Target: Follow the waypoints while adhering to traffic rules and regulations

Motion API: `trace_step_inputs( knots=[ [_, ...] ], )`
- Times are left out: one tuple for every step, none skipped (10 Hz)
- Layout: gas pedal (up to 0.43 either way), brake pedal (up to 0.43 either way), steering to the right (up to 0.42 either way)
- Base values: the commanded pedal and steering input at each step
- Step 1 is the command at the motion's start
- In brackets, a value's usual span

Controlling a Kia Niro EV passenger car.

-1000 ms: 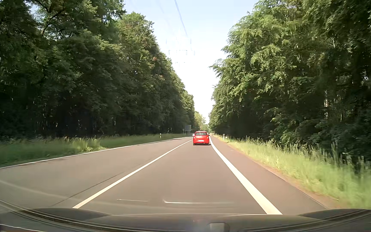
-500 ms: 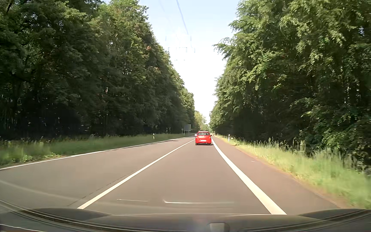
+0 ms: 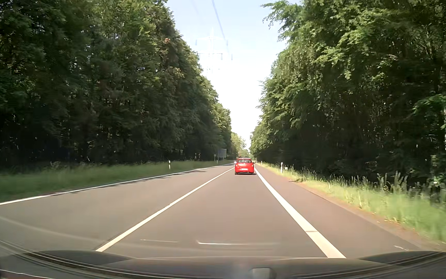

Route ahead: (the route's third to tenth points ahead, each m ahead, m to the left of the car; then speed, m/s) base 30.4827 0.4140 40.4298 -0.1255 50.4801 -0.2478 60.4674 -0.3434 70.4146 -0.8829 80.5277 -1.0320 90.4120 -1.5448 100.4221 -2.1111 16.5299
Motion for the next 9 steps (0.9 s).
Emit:
trace_step_inputs(
  knots=[
    [0.209,0.03,0.009],
    [0.209,0.03,0.008],
    [0.209,0.03,0.008],
    [0.189,0.03,0.008],
    [0.157,0.03,0.008],
    [0.138,0.03,0.008],
    [0.13,0.03,0.006],
    [0.11,0.03,0.005],
    [0.087,0.03,0.005]
  ],
)
